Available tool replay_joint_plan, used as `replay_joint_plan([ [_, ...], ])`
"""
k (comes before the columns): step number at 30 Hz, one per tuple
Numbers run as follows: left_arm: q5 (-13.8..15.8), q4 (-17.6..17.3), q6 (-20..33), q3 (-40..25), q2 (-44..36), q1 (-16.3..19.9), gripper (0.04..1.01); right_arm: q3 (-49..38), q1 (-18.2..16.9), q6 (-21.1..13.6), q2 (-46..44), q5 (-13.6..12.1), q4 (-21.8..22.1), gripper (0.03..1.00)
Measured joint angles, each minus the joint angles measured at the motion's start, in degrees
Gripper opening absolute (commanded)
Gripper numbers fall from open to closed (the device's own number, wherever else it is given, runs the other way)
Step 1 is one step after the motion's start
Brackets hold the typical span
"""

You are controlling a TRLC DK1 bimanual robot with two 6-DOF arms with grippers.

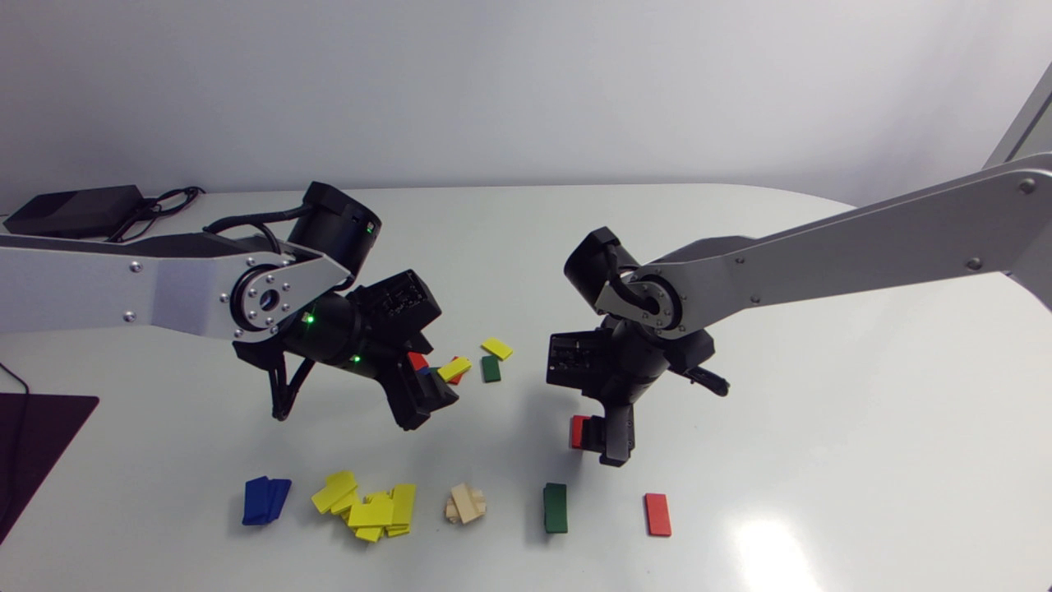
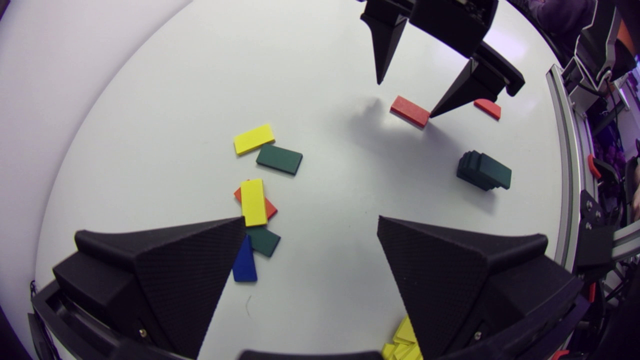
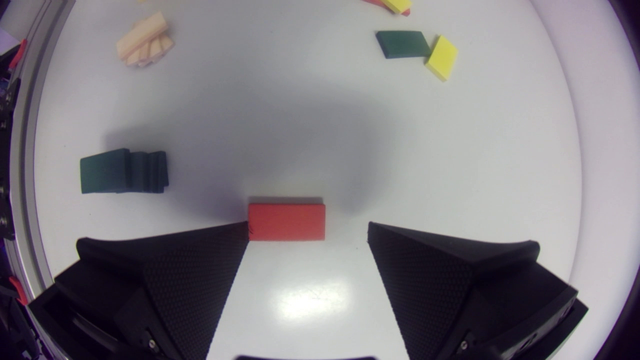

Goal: Take domino bricks one by one from the mixed stack on the table and place each onto the existing stack of the same color.

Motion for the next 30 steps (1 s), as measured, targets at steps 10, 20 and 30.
replay_joint_plan([
  [10,0.00,0.00,0.02,0.00,-0.09,0.35,0.934,0.11,1.55,0.09,0.98,1.60,-0.26,0.833],
  [20,0.02,0.00,0.02,0.00,-0.09,0.39,0.934,1.14,2.05,0.22,1.90,1.90,-1.51,0.833],
  [30,0.00,0.00,0.02,0.00,-0.09,0.39,0.946,1.25,2.01,0.24,2.23,0.52,-1.62,0.736],
])
